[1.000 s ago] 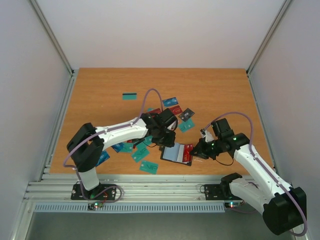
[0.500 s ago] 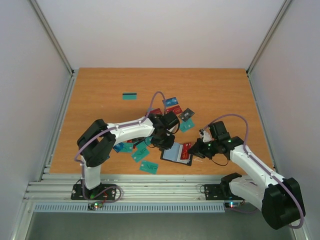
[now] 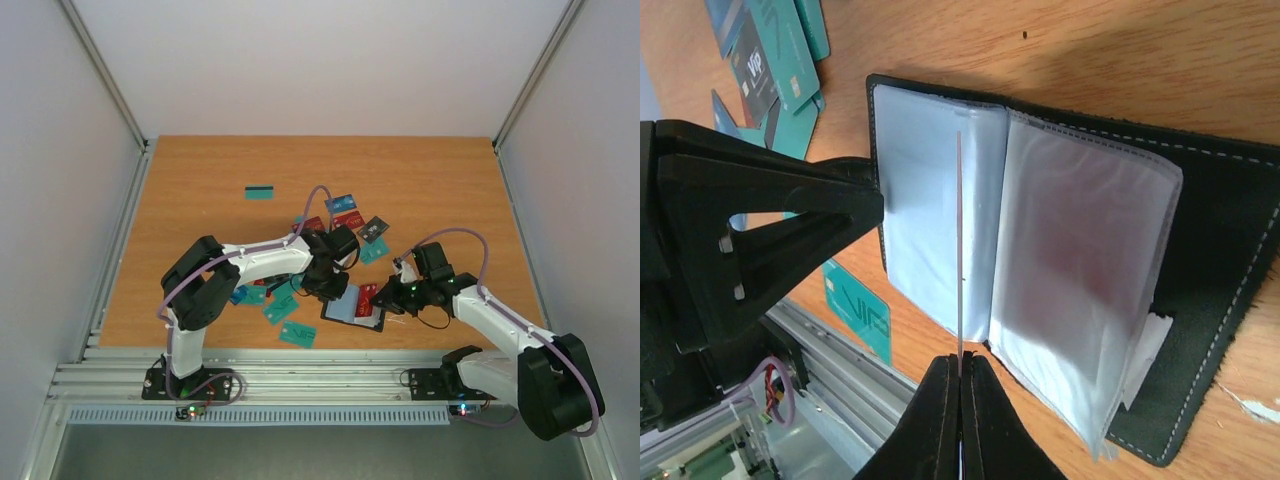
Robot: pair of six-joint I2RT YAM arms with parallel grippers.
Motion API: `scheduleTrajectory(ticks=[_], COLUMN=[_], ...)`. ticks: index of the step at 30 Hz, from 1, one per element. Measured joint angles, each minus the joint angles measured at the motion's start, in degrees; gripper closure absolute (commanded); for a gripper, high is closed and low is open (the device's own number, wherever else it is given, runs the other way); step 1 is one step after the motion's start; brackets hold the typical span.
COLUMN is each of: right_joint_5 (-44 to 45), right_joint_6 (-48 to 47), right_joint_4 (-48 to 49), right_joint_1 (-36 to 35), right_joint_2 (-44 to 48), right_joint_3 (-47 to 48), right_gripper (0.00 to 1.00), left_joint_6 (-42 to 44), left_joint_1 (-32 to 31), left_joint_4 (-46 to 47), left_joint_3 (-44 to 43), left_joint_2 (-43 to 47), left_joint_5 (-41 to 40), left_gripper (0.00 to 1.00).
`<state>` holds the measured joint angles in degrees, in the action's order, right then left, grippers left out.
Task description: Put the credit cards into the card holder
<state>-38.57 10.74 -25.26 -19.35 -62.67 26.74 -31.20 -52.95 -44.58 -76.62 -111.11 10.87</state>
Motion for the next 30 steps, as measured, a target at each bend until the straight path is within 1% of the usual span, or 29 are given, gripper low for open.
scheduleTrajectory(ticks=[9, 30], right_joint_5=[-1.36, -3.04], right_joint_6=[0.02, 0.9], right_joint_4=[3.5, 8.7], right_joint_1=[-0.24, -0.55], right_joint_2=[-3.78, -7.37], right_joint_3=[-0.46, -2.6], right_gripper=[0.99, 0.99], left_joint_6=[0.0, 0.0], left_joint_1=[0.0, 0.2], left_joint_4=[0.04, 0.57], left_joint_3=[0.68, 1.92], left_joint_2=[0.0, -0.26], left_joint_5=[-0.46, -0.07], left_gripper=[0.91, 0.92])
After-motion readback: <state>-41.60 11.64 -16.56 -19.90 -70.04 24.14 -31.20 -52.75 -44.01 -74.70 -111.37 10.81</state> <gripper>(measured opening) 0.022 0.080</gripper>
